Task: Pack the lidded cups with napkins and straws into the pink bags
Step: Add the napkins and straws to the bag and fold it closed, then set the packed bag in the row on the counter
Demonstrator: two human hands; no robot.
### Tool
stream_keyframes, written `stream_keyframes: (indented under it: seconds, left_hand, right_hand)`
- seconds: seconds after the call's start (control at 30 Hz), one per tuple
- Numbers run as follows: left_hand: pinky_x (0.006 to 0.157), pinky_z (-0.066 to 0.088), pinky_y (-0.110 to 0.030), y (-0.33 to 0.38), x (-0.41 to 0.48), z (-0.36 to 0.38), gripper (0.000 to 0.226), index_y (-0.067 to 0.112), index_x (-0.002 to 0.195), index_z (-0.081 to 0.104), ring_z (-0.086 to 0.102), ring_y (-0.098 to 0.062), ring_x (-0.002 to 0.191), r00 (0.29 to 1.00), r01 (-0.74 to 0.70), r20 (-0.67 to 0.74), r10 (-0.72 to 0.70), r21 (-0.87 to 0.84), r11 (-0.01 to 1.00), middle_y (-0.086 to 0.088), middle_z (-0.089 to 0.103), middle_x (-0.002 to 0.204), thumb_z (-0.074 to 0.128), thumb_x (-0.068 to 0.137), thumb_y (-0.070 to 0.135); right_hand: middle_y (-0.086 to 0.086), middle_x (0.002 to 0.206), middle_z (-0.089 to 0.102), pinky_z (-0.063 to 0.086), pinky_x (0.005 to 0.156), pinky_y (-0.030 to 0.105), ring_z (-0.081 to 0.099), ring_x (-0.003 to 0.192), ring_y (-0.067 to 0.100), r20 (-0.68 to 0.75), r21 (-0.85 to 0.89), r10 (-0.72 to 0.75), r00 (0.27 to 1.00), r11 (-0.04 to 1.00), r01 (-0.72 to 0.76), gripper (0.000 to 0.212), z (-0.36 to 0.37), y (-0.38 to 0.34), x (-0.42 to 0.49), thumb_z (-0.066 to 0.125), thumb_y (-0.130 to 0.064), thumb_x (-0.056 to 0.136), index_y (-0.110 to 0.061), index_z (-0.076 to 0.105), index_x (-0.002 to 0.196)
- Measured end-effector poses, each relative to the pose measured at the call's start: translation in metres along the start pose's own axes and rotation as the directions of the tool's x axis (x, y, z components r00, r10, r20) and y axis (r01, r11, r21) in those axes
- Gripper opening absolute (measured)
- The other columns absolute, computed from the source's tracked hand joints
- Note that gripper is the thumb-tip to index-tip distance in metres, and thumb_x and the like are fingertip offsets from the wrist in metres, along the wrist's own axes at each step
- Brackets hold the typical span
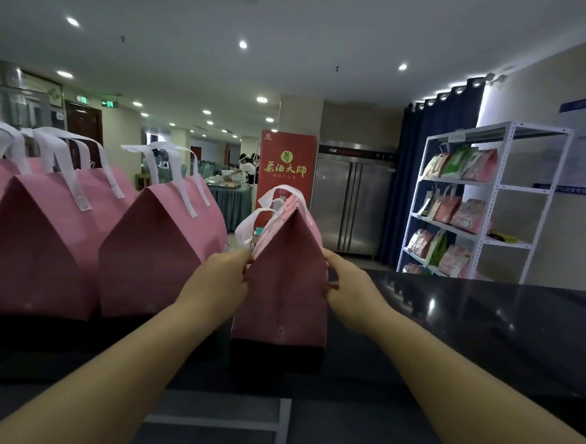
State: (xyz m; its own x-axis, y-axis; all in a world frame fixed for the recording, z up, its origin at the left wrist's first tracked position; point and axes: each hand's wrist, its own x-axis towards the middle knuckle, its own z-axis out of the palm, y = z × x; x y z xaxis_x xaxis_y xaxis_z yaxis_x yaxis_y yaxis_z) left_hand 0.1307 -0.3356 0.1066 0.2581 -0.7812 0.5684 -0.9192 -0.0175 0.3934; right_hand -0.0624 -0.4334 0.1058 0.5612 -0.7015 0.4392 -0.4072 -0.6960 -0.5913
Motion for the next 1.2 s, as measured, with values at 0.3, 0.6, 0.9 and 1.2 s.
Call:
stream_keyframes:
  seconds: [0.3,0.6,0.9,1.2]
  left_hand:
    - [0.082,0.049,-0.042,-0.012,0.01,-0.013,0.038,0.014,0.116,0.056,0.059,-0.035,0.094,0.994,0.101,0.027,-0.105,0.127,0.987,-0.014,0.063,0.105,0.058,0.078,0.014]
    - [0.075,0.053,-0.039,0.022,-0.039,-0.064,0.027,0.018,0.099,0.064,0.062,-0.019,0.08,0.997,-0.016,-0.072,0.021,0.063,0.998,0.001,0.068,0.089,0.071,0.076,0.032]
    - [0.063,0.054,-0.026,0.047,-0.17,-0.114,0.021,0.024,0.084,0.069,0.061,0.003,0.064,0.999,0.008,-0.042,-0.005,0.075,0.997,0.014,0.067,0.07,0.076,0.069,0.036]
    - [0.058,0.05,-0.018,0.019,-0.303,-0.139,0.014,0.036,0.08,0.064,0.06,0.007,0.068,0.949,0.313,-0.011,-0.316,0.159,0.936,0.022,0.064,0.07,0.07,0.073,0.046]
  right_hand:
    - [0.004,0.129,0.053,0.049,0.095,0.041,0.053,0.113,0.023,0.03,-0.066,0.067,0.997,0.996,-0.065,0.061,0.022,-0.014,0.029,0.049,-0.005,0.09,-0.031,0.034,0.143]
    - [-0.001,0.111,0.063,0.047,0.084,0.026,0.057,0.098,0.011,-0.102,-0.31,-0.243,0.965,0.929,0.201,0.027,-0.024,-0.043,-0.024,0.061,-0.023,0.089,-0.017,0.06,0.116]
    - [-0.004,0.092,0.065,0.052,0.071,0.036,0.059,0.081,0.014,0.158,-0.294,-0.492,0.856,0.804,0.517,0.014,-0.032,-0.083,-0.11,0.063,-0.026,0.088,-0.018,0.067,0.098]
    - [-0.006,0.09,0.064,0.05,0.069,0.035,0.059,0.082,0.017,0.295,-0.097,-0.553,0.779,0.794,0.601,0.014,0.04,-0.127,-0.15,0.063,-0.033,0.087,-0.022,0.065,0.094]
